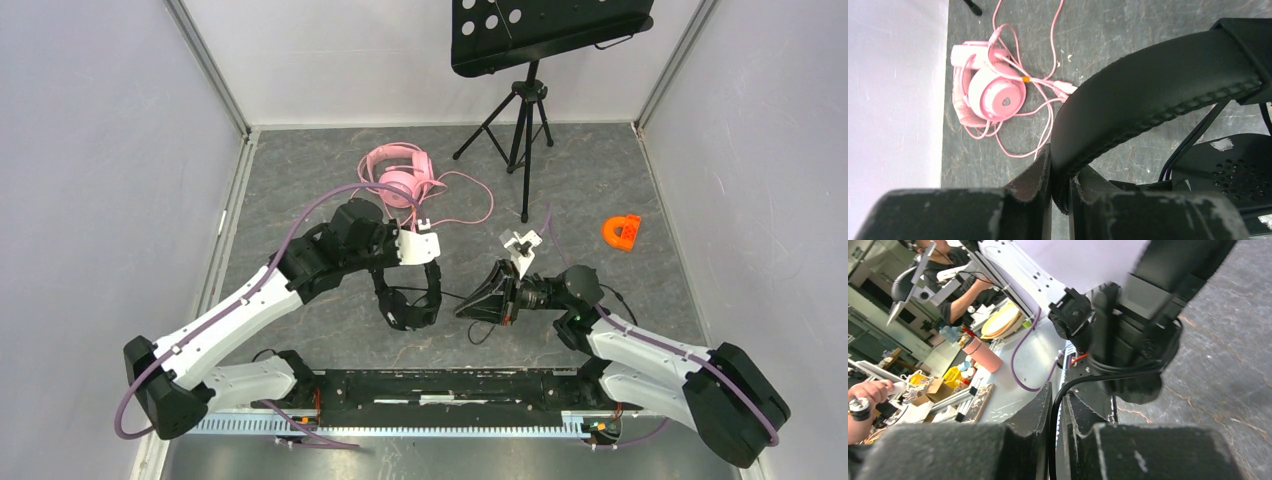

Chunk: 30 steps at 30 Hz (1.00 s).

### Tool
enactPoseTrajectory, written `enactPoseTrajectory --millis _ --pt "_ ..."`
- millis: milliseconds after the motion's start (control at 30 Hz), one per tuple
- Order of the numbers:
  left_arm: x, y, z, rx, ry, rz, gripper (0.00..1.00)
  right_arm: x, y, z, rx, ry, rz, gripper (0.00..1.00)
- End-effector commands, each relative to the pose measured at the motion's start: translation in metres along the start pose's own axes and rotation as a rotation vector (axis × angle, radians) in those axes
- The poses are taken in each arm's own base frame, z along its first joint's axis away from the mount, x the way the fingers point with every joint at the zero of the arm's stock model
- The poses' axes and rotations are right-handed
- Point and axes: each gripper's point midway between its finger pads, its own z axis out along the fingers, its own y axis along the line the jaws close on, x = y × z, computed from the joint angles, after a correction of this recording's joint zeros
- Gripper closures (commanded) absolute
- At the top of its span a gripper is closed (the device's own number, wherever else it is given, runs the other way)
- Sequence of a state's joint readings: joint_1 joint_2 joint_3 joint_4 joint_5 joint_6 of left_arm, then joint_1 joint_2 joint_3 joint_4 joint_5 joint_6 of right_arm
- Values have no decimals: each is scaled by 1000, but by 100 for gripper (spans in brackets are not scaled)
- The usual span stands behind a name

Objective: Wrap the headphones
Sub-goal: Wrap the headphones cable around the headphones.

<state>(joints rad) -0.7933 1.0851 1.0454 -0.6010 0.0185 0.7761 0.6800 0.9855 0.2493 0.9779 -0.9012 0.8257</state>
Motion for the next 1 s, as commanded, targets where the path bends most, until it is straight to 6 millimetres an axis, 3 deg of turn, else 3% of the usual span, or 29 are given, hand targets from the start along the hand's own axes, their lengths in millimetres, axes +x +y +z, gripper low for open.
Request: enactPoseTrajectory --millis 0,400,767,967 --pt "16 16 4 -78 92 27 98 -25 38 1 -154 -84 -62 83" --pt "22 35 0 -231 159 -138 98 -31 37 25 -176 -78 -44 88" --pt "28 32 -14 -346 184 -563 98 -37 31 69 -155 -33 -79 88" --pt "28 30 -25 -409 201 -805 98 -39 25 79 -122 -33 -104 86"
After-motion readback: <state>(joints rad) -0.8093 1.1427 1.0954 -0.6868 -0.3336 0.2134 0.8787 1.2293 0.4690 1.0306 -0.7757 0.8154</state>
